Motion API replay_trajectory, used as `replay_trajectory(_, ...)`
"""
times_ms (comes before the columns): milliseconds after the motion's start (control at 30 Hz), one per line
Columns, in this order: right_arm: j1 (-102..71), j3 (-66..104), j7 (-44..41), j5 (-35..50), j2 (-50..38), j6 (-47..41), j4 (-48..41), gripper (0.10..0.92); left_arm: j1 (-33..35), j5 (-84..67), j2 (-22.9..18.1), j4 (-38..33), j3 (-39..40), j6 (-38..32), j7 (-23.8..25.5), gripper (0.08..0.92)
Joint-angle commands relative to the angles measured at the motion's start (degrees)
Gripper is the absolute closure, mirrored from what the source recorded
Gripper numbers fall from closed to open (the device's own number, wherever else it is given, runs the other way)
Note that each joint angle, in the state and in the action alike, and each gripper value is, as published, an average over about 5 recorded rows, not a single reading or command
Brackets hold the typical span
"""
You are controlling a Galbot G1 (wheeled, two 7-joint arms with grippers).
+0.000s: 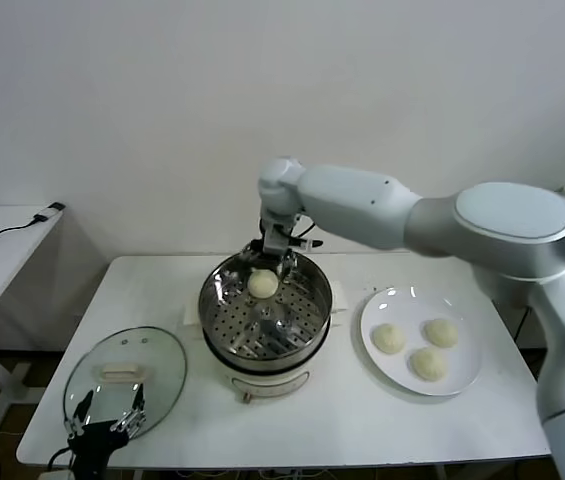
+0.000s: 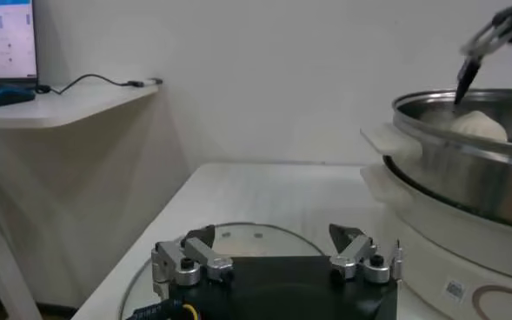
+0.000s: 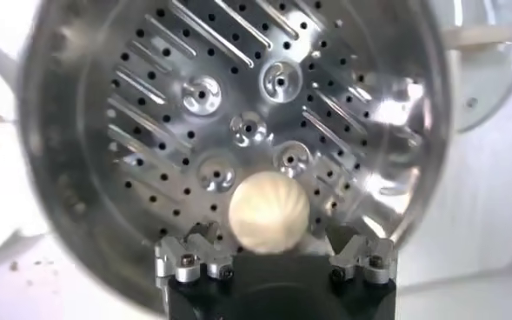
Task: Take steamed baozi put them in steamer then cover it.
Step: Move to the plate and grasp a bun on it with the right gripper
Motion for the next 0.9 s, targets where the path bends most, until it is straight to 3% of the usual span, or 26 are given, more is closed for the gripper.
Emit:
replay_trajectory(33, 19.36, -18.67, -7.71, 33.82, -16.66, -16.81, 8.67, 0.203, 0.01, 0.01, -0.01, -0.14, 0.01, 0.09, 0.04, 0.177)
replay_trajectory(267, 20.49, -31.55, 1.90, 34.44, -33.70, -37.33, 23.83, 0.203, -0.50, -0.15, 0.06, 0.00, 0.00, 0.19, 0.16, 0.177)
replay_trajectory(433, 12.66, -29.45, 7.78, 35.46, -38.81, -46.54, 29.77, 0.203, -0.91, -0.23, 0.06, 0.20, -0.15, 0.53, 0.27, 0.177)
replay_trajectory(900, -12.44, -12.55, 15.23, 25.52, -33.24, -51.94, 18.29, 0.203, -0.51, -0.17, -0.21, 1.02, -0.40, 0.15, 0.11, 0.177)
